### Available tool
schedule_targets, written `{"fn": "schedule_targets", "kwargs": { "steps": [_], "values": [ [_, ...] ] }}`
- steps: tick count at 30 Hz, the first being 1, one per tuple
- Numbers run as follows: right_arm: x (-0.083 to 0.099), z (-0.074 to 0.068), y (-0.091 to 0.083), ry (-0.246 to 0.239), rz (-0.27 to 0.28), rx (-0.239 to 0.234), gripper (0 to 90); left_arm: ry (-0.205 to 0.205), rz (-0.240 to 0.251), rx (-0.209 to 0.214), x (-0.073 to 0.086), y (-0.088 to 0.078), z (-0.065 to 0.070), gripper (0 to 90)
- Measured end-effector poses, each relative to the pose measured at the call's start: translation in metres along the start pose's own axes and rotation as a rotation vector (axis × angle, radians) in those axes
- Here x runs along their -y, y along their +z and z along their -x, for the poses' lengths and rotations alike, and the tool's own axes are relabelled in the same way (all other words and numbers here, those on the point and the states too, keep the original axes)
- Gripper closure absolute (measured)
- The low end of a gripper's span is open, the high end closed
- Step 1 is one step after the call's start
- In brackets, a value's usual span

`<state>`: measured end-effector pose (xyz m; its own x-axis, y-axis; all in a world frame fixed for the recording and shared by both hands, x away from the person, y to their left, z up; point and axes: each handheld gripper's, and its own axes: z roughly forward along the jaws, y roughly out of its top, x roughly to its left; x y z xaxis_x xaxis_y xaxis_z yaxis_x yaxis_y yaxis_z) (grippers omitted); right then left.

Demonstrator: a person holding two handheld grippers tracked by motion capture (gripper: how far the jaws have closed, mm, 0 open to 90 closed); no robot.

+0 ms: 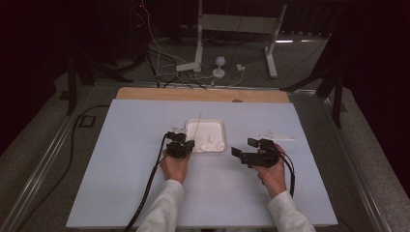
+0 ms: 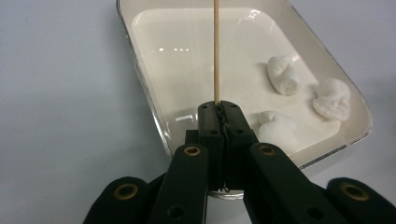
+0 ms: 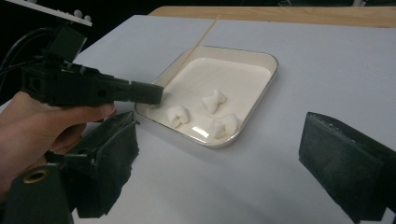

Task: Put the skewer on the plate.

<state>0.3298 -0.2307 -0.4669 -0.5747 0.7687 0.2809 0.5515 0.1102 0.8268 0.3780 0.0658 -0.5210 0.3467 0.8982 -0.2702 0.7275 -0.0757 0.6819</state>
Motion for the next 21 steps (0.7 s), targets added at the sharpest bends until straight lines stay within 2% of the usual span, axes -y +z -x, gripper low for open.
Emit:
{"fn": "schedule_targets", "kwargs": {
  "steps": [8, 10, 14, 17, 21],
  "values": [
    [0.006, 0.004, -0.013, 0.003, 0.014, 0.014, 11.5, -0.034, -0.023, -0.010, 0.000, 0.001, 0.000, 89.2],
    [0.006, 0.004, -0.016, 0.007, 0.017, 0.016, 11.5, -0.051, -0.016, 0.015, -0.001, 0.000, 0.000, 81.5],
    [0.007, 0.007, -0.022, 0.010, 0.023, 0.023, 11.4, -0.044, 0.002, 0.049, -0.001, -0.003, 0.000, 64.8],
    [0.008, 0.010, -0.025, 0.014, 0.027, 0.029, 11.3, -0.039, 0.034, 0.084, -0.003, -0.009, 0.001, 56.6],
    [0.011, 0.013, -0.029, 0.012, 0.028, 0.033, 11.1, -0.019, 0.093, 0.131, -0.007, -0.022, 0.001, 41.3]
  ]
}}
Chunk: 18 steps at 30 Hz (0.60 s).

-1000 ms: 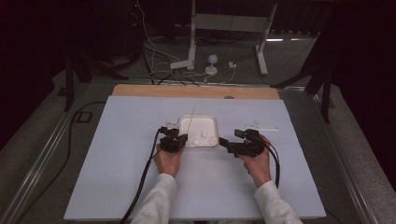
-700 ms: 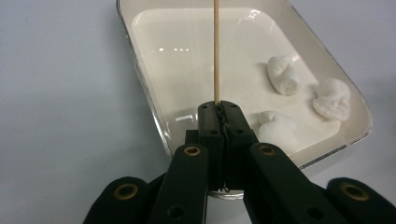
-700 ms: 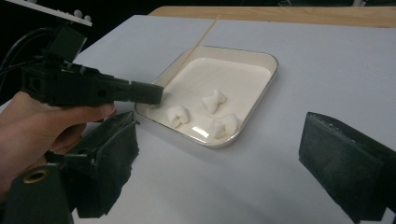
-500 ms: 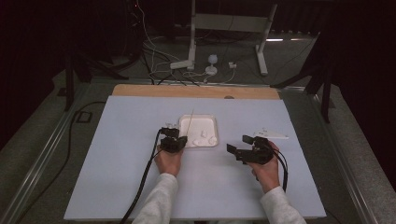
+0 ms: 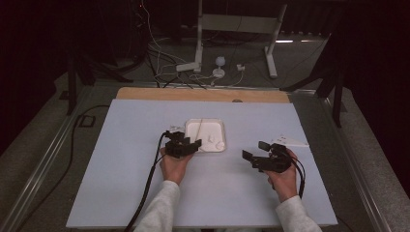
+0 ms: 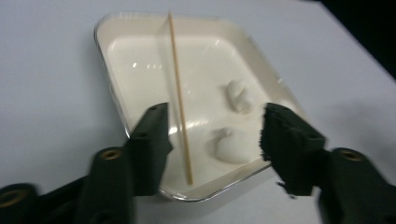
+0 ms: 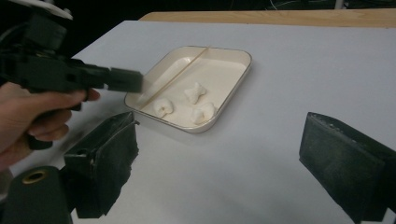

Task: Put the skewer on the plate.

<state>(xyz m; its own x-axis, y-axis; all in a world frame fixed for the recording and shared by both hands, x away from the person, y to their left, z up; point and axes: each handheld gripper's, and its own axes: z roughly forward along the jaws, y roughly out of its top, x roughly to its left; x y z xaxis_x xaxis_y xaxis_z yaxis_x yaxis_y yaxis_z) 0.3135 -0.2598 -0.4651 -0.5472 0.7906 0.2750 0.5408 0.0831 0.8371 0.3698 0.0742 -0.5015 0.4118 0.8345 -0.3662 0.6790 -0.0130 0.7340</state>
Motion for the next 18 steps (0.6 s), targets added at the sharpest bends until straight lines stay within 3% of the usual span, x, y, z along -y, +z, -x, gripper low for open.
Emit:
{"fn": "schedule_targets", "kwargs": {
  "steps": [3, 8, 13, 18],
  "values": [
    [0.001, 0.001, -0.002, -0.004, -0.001, 0.003, 10.8, 0.024, 0.029, 0.022, -0.004, -0.013, -0.001, 30.4],
    [0.003, 0.003, -0.008, -0.016, 0.002, 0.005, 9.8, 0.137, 0.058, 0.049, -0.007, -0.043, -0.001, 16.2],
    [0.004, 0.006, -0.017, -0.020, 0.009, 0.010, 8.5, 0.211, 0.107, 0.045, -0.006, -0.076, -0.007, 2.2],
    [0.007, 0.009, -0.025, -0.024, 0.020, 0.015, 6.6, 0.236, 0.192, 0.047, -0.001, -0.105, -0.019, 0.7]
  ]
}}
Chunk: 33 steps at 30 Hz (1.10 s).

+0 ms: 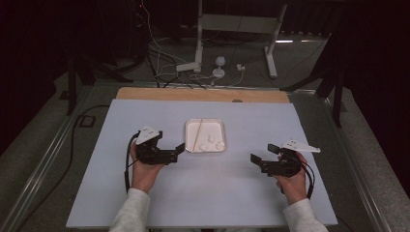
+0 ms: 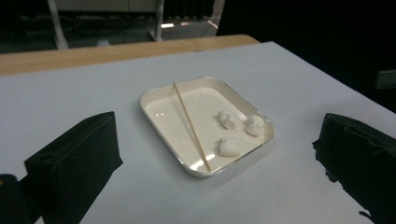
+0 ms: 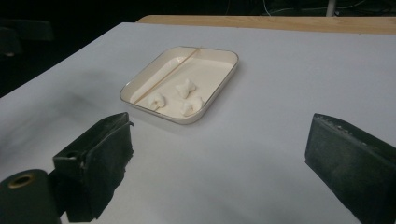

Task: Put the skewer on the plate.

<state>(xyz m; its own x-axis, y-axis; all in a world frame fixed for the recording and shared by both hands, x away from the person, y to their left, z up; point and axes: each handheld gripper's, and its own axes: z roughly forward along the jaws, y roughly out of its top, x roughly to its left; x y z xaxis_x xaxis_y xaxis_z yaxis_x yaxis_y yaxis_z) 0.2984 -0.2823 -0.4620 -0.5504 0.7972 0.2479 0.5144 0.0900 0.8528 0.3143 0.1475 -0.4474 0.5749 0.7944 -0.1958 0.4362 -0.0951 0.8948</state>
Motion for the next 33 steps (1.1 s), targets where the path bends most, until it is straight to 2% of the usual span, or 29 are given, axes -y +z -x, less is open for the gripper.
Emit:
{"fn": "schedule_targets", "kwargs": {
  "steps": [4, 6, 9, 13, 17, 21, 30, 33],
  "values": [
    [0.005, 0.001, -0.004, -0.005, 0.002, 0.002, 3.8, 0.034, 0.045, -0.006, 0.006, -0.021, -0.005, 0.6],
    [0.008, 0.001, -0.006, -0.011, 0.005, -0.001, 3.2, 0.058, 0.077, -0.026, 0.010, -0.032, -0.008, 0.7],
    [0.012, 0.000, -0.009, -0.029, 0.009, 0.002, 2.6, 0.063, 0.107, -0.044, 0.016, -0.047, -0.013, 0.7],
    [0.019, -0.001, -0.012, -0.045, 0.010, 0.003, 1.8, 0.082, 0.113, -0.073, 0.026, -0.063, -0.019, 0.7],
    [0.024, -0.002, -0.016, -0.059, 0.021, 0.006, 1.8, 0.093, 0.135, -0.124, 0.036, -0.077, -0.023, 0.6],
    [0.025, -0.001, -0.021, -0.061, 0.046, 0.011, 1.7, 0.106, 0.137, -0.161, 0.042, -0.086, -0.026, 0.7],
    [0.029, 0.006, -0.033, -0.055, 0.087, 0.046, 0.0, 0.072, 0.173, -0.202, 0.055, -0.097, -0.035, 0.7],
    [0.031, 0.007, -0.035, -0.062, 0.095, 0.064, 0.0, 0.070, 0.169, -0.208, 0.057, -0.099, -0.036, 0.7]
  ]
}}
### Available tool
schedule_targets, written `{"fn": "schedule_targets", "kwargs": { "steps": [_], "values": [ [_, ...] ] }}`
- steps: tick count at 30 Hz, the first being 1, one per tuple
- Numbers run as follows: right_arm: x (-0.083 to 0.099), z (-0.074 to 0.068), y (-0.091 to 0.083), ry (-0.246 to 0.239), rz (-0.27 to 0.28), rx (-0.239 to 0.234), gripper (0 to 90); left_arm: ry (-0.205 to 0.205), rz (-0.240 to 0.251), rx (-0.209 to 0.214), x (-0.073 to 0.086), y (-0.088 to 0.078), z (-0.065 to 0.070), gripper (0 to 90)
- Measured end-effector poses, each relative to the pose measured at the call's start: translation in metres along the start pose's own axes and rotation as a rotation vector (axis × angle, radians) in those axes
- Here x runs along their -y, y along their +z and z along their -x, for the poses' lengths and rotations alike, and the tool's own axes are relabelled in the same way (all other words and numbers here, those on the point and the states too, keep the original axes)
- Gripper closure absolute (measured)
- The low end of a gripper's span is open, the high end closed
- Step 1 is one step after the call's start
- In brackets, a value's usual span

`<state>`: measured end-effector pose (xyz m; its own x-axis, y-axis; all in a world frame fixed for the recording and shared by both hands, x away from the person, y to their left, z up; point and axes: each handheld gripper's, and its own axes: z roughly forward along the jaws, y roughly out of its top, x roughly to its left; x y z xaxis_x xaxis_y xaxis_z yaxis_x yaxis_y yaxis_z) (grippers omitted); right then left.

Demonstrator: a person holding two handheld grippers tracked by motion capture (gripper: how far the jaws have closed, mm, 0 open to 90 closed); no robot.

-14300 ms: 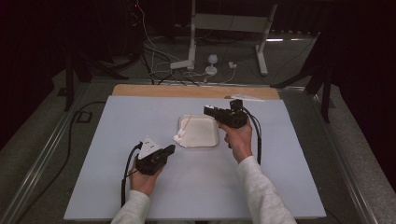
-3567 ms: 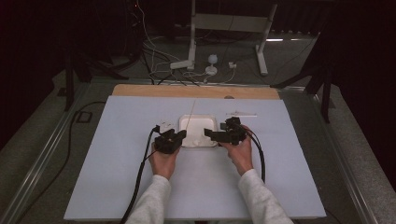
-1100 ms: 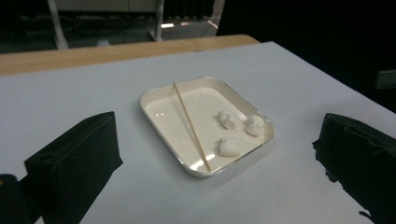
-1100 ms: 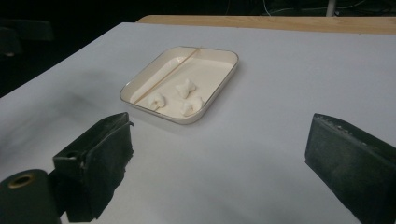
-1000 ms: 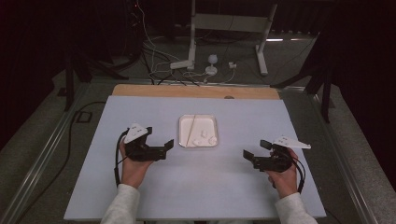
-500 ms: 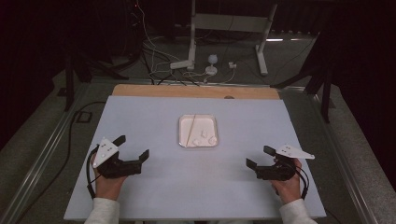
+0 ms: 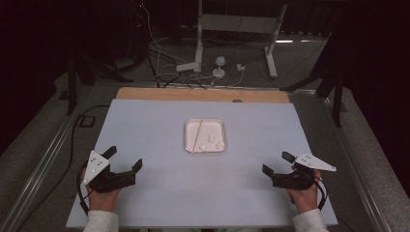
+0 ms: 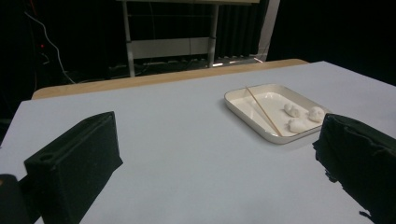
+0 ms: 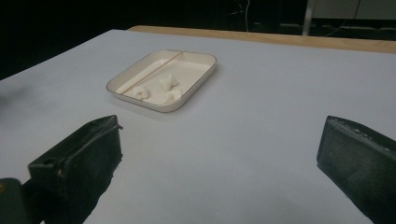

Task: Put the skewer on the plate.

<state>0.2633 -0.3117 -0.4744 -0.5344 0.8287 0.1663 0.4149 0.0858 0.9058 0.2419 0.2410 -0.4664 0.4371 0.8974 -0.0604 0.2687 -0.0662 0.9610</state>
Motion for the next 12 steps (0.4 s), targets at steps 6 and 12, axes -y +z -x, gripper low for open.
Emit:
{"fn": "schedule_targets", "kwargs": {
  "steps": [6, 12],
  "values": [
    [0.0010, 0.0009, -0.0040, -0.015, 0.013, 0.032, 0.0, -0.010, 0.001, -0.019, 0.0002, -0.0021, -0.0027, 0.6],
    [0.0026, 0.0010, -0.0033, -0.010, 0.006, 0.038, 0.0, -0.013, -0.008, -0.032, 0.0019, -0.0003, -0.0031, 0.6]
  ]
}}
